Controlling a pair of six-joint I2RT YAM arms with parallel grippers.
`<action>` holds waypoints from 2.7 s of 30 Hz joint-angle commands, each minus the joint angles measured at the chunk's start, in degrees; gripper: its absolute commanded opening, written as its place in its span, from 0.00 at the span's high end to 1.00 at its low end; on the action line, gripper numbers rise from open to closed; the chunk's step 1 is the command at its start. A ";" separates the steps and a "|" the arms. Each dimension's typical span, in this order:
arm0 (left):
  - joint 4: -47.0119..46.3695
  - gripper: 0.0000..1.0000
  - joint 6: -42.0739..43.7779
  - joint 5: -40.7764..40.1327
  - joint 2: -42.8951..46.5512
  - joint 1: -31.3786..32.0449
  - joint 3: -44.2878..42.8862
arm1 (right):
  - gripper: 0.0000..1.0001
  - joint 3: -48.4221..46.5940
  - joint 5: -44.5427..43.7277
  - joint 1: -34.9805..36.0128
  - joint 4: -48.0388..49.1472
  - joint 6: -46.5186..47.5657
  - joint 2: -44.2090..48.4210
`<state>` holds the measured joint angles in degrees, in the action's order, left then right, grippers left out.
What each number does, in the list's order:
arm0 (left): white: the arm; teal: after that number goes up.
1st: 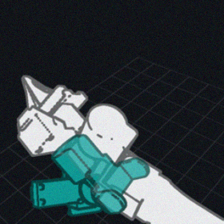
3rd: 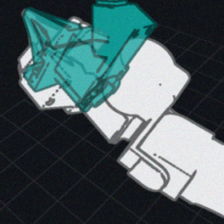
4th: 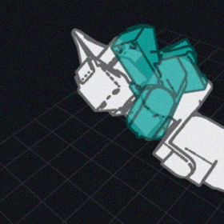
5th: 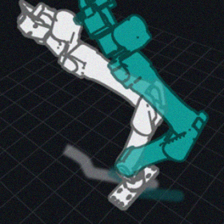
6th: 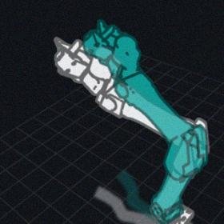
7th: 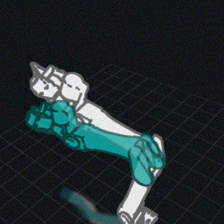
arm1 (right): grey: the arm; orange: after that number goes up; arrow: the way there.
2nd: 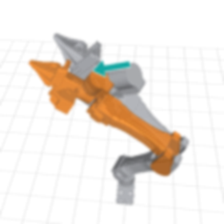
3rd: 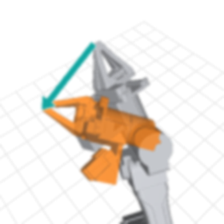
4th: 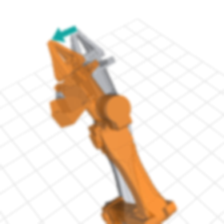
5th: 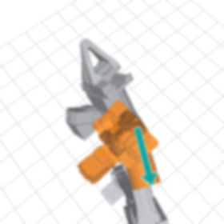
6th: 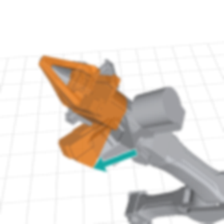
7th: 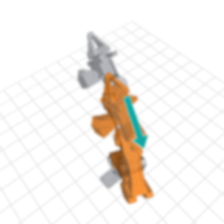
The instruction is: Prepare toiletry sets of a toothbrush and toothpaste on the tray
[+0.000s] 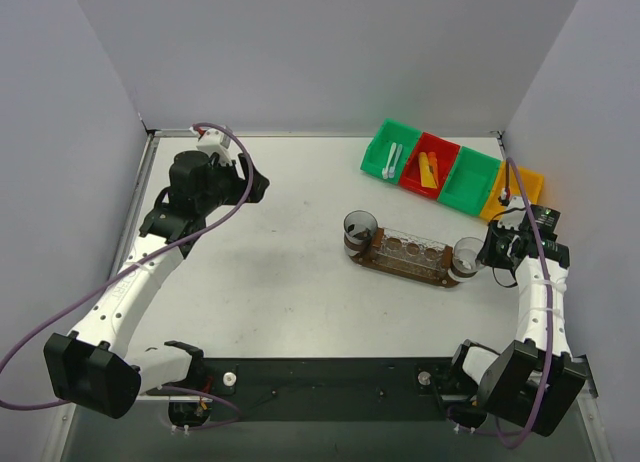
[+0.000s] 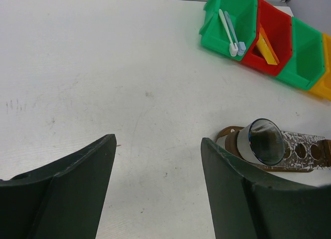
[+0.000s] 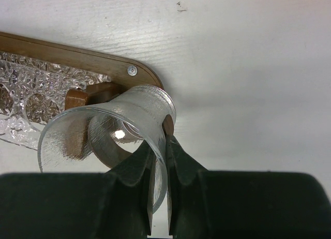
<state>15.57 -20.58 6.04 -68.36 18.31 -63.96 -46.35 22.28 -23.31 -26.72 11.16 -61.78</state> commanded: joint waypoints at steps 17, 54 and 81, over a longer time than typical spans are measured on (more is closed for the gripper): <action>-3.79 0.23 0.10 0.55 0.86 -1.25 -0.02 | 1.00 -0.32 0.92 -0.51 1.23 1.24 -1.77; -3.97 0.23 0.01 0.55 0.86 -1.25 0.33 | 0.77 -0.76 -0.93 0.20 0.97 0.09 -3.17; -4.23 0.23 0.01 0.72 1.21 -1.43 0.86 | 0.88 -1.29 1.97 1.16 0.09 -0.96 -4.14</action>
<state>14.70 -20.60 6.11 -68.36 17.39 -62.83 -46.26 21.98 -22.79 -25.80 10.39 -65.93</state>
